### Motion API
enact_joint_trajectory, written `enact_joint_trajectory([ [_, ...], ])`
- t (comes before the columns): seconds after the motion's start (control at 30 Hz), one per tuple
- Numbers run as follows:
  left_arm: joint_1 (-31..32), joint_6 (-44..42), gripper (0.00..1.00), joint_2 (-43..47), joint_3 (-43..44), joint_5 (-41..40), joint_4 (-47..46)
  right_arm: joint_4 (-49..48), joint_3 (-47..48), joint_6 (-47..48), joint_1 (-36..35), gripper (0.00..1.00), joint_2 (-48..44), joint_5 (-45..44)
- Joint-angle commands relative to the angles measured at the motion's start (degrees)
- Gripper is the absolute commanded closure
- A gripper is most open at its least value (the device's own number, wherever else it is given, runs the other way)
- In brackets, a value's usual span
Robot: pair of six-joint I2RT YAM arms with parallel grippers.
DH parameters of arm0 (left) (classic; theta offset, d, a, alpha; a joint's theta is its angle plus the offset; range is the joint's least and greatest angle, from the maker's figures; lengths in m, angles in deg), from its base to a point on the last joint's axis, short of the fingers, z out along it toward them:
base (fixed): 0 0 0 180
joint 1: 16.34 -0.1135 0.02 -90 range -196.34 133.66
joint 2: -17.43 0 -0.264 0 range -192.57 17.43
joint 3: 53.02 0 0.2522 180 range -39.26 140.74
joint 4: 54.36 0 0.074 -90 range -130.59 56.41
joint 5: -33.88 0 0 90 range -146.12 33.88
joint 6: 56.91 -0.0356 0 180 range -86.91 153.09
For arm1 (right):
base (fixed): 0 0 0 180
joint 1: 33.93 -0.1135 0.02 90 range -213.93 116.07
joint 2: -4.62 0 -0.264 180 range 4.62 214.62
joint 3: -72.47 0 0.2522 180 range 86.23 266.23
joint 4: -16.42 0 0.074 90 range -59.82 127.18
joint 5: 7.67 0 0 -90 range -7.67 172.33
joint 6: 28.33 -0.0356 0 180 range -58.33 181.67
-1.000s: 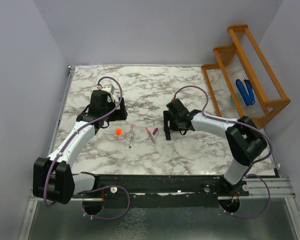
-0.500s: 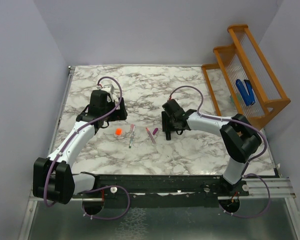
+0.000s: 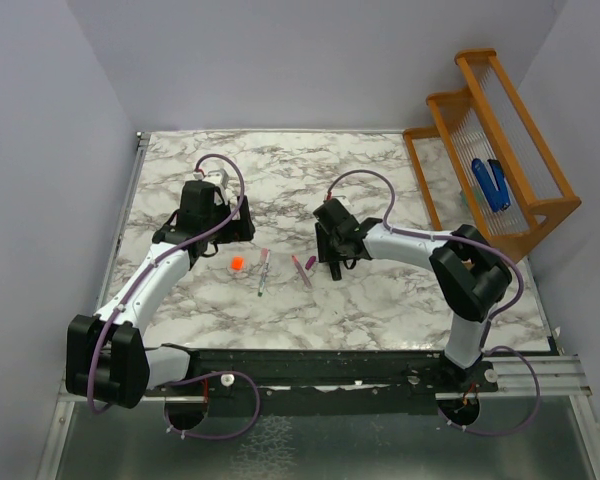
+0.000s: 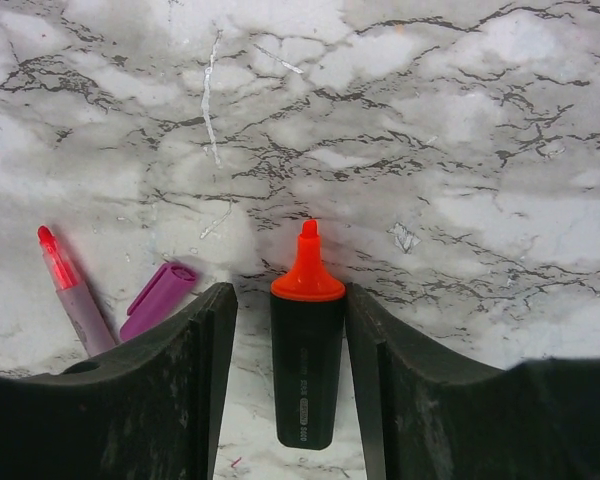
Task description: Insert the pens into the pen caps
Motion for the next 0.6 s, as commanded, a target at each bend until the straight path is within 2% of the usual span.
enact_joint_trajectory([
  [0.0,-0.27,-0.24,0.01,0.47,-0.87,0.33,0.36,3.22,-1.02,0.03,-0.51,0.46,1.27,-1.95],
  [0.27,-0.34,0.24,0.01,0.14,-0.8,0.35,0.36,3.33,-3.59,0.16,-0.59,0.51,-0.28,-3.2],
  [0.4,-0.27,0.4,0.02,0.26,-0.98,0.46,0.33,2.93,-4.07,-0.09,-0.59,0.69,0.69,-2.86],
  [0.47,-0.27,0.53,0.05,0.35,-1.13,0.87,0.3,2.29,-4.34,-0.01,-0.59,0.92,0.86,-2.72],
  [0.5,-0.27,0.6,0.07,0.36,-1.21,1.34,0.23,2.12,-4.36,0.05,-0.59,0.99,0.99,-2.71],
  [0.57,-0.27,0.61,0.14,0.67,-1.61,3.48,-0.56,1.27,-4.46,0.3,-0.59,0.99,0.63,-2.76],
])
